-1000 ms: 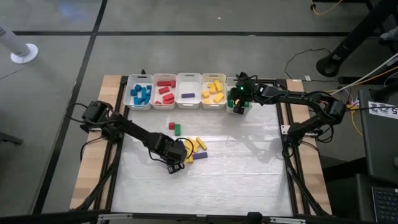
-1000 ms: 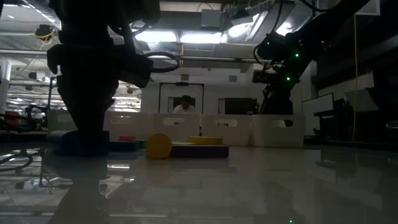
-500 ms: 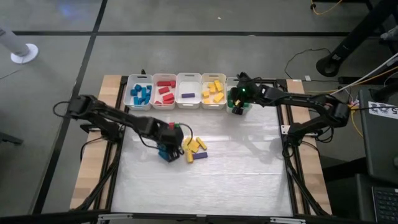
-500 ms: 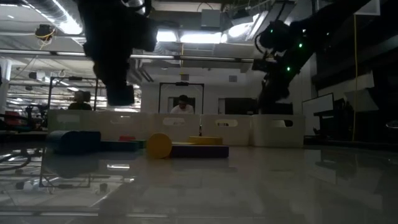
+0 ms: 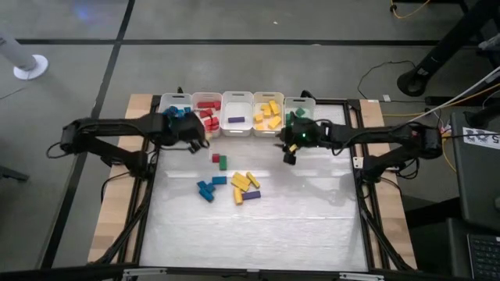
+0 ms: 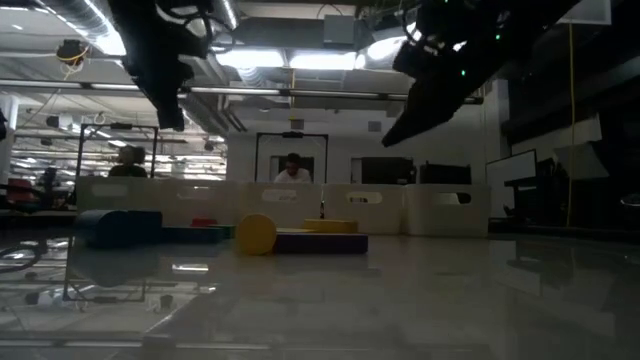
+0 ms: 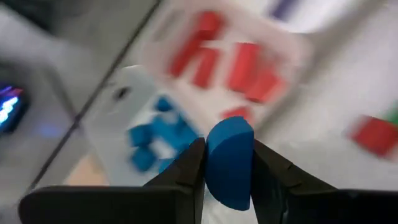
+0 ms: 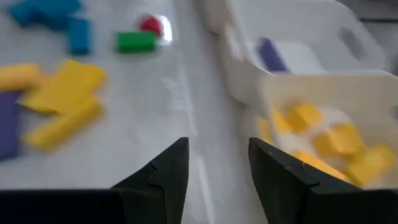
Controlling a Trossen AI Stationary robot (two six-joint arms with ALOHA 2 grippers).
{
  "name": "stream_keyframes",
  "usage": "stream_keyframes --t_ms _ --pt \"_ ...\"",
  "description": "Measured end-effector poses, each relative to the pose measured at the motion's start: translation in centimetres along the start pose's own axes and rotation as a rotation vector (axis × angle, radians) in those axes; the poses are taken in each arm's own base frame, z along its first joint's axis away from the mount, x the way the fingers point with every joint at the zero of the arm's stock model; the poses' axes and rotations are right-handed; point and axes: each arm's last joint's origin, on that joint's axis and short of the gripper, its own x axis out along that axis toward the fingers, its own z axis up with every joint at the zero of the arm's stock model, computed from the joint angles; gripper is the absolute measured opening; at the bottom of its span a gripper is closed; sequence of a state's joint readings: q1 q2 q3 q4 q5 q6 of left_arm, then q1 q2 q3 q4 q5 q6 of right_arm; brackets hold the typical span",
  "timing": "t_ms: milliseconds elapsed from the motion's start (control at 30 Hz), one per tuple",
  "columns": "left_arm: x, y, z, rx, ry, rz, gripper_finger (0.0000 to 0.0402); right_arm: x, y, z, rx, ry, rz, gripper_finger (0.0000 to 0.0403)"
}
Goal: Sort blocks
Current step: Put the blue block into the left white bin
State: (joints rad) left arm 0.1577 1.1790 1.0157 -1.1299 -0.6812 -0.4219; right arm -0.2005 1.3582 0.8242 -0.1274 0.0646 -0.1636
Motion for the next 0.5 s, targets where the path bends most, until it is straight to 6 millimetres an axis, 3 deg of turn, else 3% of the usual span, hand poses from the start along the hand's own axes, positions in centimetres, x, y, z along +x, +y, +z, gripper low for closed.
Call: stream_keyframes --t_ms 300,500 --pt "3.1 4.1 0.8 -0.188 0.106 0.197 0.0089 -0.4 4.0 0.9 0.057 -0.056 0.125 0.0167" --pt "5.2 5.9 0.9 -0.256 0.194 0.267 0.0102 0.5 6.0 1.0 0.078 -0.075 0.175 0.0167"
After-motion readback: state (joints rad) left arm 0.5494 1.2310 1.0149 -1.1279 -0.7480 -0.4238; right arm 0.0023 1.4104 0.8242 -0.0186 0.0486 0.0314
